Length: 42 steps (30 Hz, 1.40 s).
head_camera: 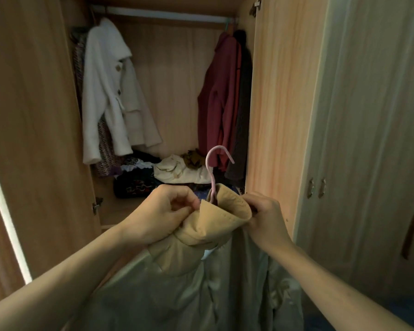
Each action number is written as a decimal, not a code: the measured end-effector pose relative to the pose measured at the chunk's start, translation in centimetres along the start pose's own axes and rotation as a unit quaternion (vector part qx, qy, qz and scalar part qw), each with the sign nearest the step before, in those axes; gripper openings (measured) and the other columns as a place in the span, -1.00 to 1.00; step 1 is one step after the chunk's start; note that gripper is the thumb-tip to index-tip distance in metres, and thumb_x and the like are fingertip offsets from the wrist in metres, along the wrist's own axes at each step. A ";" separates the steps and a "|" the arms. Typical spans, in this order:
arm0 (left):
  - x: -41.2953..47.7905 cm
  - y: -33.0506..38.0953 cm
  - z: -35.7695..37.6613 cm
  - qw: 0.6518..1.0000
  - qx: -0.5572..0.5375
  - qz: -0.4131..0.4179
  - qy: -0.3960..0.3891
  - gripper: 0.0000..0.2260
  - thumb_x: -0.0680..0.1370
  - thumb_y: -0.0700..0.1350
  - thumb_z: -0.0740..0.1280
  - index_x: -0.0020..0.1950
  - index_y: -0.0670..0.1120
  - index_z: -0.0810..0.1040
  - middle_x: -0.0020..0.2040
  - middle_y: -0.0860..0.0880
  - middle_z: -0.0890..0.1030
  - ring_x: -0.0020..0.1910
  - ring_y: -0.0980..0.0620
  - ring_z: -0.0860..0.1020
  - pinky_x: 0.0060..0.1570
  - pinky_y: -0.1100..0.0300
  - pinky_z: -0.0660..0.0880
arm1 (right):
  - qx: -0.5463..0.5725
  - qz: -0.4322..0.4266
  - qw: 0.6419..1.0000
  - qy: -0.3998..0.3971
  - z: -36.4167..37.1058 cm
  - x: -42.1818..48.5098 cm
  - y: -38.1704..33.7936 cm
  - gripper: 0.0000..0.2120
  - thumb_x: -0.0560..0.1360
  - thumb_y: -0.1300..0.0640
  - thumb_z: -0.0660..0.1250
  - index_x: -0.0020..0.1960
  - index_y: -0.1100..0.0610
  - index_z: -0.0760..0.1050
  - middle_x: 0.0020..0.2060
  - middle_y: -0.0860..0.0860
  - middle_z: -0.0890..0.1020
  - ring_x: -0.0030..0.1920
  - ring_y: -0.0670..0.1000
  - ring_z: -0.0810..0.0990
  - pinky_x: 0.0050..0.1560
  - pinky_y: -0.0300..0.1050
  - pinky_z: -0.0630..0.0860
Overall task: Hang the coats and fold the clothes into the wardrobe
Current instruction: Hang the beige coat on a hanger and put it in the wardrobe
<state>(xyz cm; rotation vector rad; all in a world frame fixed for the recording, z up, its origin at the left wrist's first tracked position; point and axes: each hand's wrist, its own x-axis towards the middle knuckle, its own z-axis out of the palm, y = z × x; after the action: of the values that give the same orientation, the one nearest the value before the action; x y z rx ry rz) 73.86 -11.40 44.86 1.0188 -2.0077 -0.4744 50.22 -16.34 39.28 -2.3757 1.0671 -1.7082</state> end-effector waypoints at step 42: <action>1.8 -3.1 -4.9 0.902 0.279 0.160 0.287 -0.88 0.53 -0.30 0.38 0.04 -0.16 0.62 -0.09 -0.04 0.60 -0.15 -0.04 0.59 -0.13 0.06 0.51 | 0.029 0.010 1.000 0.002 -1.7 6.6 -0.7 -0.71 0.39 0.22 0.54 0.03 0.01 0.55 -0.14 -0.17 0.62 -0.12 -0.19 0.61 -0.13 -0.47 0.45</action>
<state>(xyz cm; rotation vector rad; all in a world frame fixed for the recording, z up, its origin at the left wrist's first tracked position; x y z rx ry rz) 78.69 -14.52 46.70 0.9737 -1.7273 0.5613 50.22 -18.77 45.65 -2.3193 1.0236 -1.7142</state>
